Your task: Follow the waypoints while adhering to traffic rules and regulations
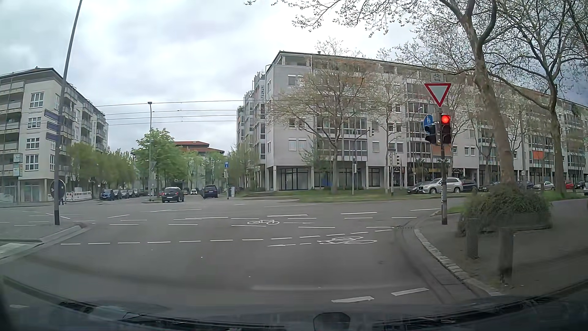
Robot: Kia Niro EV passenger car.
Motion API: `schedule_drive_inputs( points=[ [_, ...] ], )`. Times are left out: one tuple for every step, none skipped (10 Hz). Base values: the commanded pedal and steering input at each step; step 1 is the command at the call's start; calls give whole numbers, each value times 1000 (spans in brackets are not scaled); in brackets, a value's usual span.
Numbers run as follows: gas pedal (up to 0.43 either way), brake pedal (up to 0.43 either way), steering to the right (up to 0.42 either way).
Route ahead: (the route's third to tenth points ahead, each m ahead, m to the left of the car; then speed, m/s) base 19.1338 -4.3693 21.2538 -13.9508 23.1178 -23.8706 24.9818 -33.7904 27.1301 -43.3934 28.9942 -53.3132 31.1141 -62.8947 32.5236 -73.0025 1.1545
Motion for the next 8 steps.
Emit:
schedule_drive_inputs(
  points=[
    [0, 146, 31],
    [0, 146, 31],
    [0, 140, 31],
    [0, 134, 32],
    [0, 134, 33],
    [0, 134, 33],
    [0, 134, 33],
    [0, 134, 33]
  ],
)
